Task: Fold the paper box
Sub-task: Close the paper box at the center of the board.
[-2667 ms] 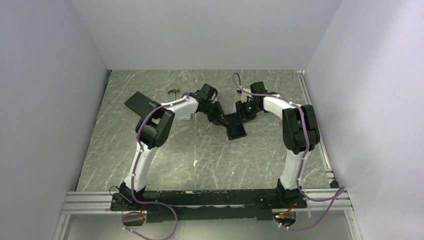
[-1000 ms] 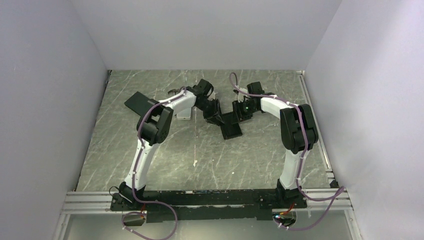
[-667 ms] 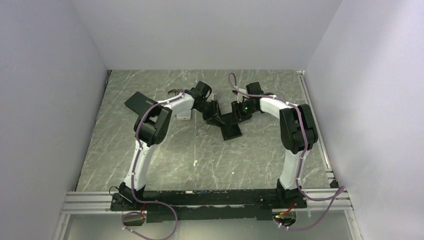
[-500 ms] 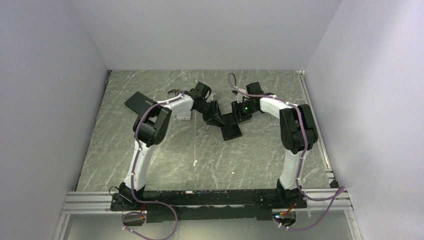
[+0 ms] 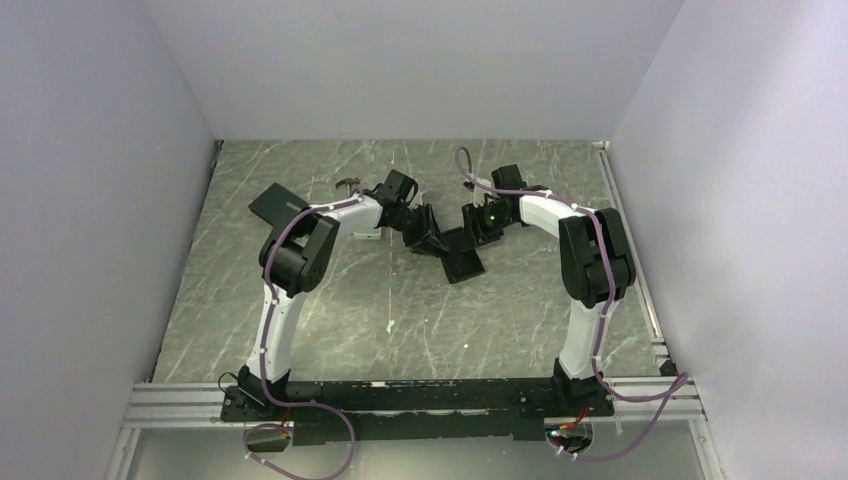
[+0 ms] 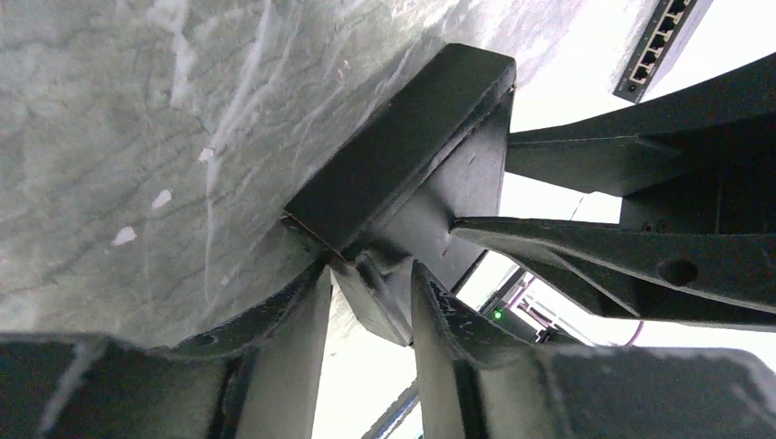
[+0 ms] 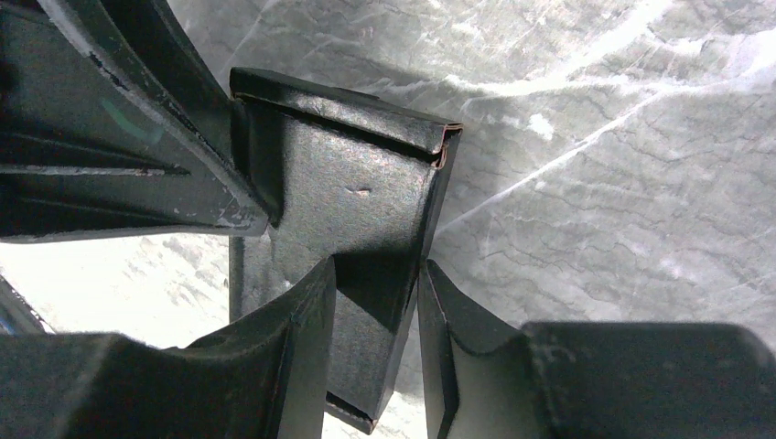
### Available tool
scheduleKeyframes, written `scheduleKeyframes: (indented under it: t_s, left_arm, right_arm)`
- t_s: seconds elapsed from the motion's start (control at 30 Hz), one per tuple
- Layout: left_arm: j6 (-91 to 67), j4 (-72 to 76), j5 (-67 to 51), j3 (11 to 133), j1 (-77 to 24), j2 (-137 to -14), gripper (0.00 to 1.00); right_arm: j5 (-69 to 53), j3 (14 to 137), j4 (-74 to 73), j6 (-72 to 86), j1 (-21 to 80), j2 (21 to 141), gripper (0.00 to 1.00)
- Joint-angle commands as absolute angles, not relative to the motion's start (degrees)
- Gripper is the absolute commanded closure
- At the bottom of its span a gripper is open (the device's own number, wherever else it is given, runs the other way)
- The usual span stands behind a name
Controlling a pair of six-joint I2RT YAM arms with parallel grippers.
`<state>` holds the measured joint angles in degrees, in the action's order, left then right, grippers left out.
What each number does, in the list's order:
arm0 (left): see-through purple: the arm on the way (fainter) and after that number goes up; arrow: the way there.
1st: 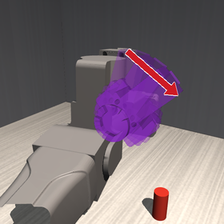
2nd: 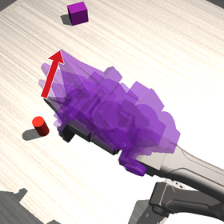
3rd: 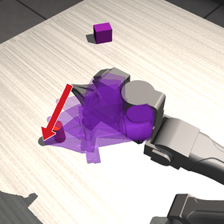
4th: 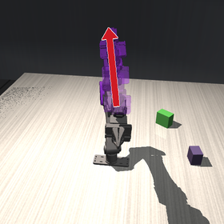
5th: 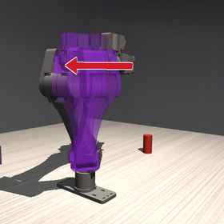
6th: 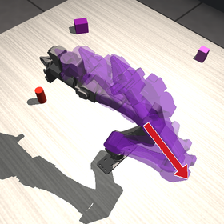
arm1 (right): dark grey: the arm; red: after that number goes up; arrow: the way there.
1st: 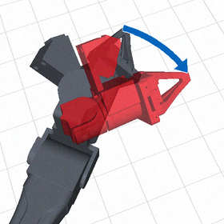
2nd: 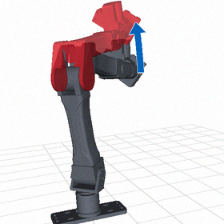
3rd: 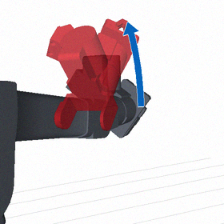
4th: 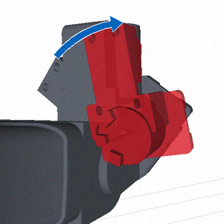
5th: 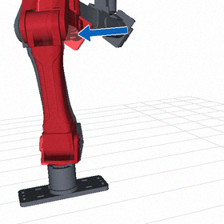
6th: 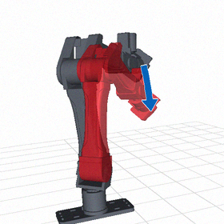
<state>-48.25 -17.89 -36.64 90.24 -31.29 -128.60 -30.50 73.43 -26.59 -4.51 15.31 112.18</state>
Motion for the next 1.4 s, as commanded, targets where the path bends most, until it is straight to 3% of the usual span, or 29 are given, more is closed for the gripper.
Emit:
scheduleKeyframes:
  t_s: [0.0,0.4,0.7,0.93,1.37]
  left_arm:
    - [-50.22,-13.93,-40.74,88.39,-31.89,-123.87,0.56]
    - [-52.46,-10.20,-41.23,84.42,-30.12,-122.70,0.51]
    - [-51.25,-10.52,-40.17,82.80,-29.00,-122.69,0.51]
    - [-50.22,-11.89,-39.56,83.05,-28.83,-122.62,0.51]
    - [-48.17,-14.15,-38.22,80.35,-27.89,-120.38,0.50]
  right_arm:
    - [-29.71,72.42,-28.58,-5.74,16.76,113.38,0.64]
    - [-30.00,72.60,-28.65,-5.89,16.67,112.58,0.58]
    - [-32.30,72.44,-28.19,-5.69,15.59,109.86,0.40]
    - [-35.15,71.84,-27.42,-5.42,14.27,107.77,0.32]
    - [-36.46,71.20,-27.42,-6.86,12.97,104.91,0.28]
